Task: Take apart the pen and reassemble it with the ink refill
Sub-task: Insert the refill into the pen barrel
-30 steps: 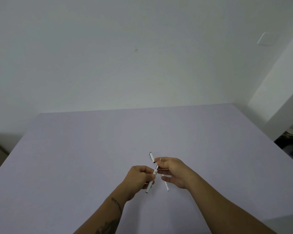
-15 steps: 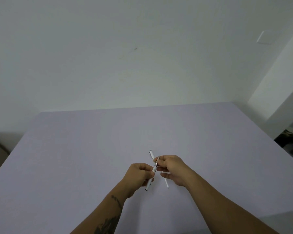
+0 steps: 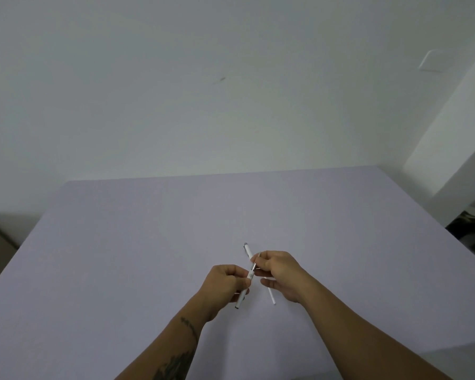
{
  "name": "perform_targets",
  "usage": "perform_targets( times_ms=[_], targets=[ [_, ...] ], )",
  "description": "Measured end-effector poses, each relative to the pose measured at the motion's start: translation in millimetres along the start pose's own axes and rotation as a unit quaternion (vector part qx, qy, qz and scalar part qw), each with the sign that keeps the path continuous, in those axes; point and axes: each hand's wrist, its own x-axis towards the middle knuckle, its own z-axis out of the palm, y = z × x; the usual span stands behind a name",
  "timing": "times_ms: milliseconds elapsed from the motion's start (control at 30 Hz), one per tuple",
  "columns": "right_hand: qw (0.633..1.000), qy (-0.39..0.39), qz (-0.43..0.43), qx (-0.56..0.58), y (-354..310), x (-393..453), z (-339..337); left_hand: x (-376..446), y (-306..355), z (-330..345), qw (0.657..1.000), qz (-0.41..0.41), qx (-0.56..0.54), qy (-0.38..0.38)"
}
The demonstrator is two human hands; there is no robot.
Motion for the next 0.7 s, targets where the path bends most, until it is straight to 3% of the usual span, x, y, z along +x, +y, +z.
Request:
perform_targets(
  times_ms=[300,700],
  targets=[
    [0.999,-0.02,0.016,0.048,6.6,-3.5,-2.0,-0.5,-3.0,-1.4,1.0,-0.003,-0.01,0.004],
    [1.0,-0.005,0.012,0.006,6.7,-5.9,1.3,-1.9,-8.2,1.8,1.0,-0.003,-0.001,-0.003]
  ],
)
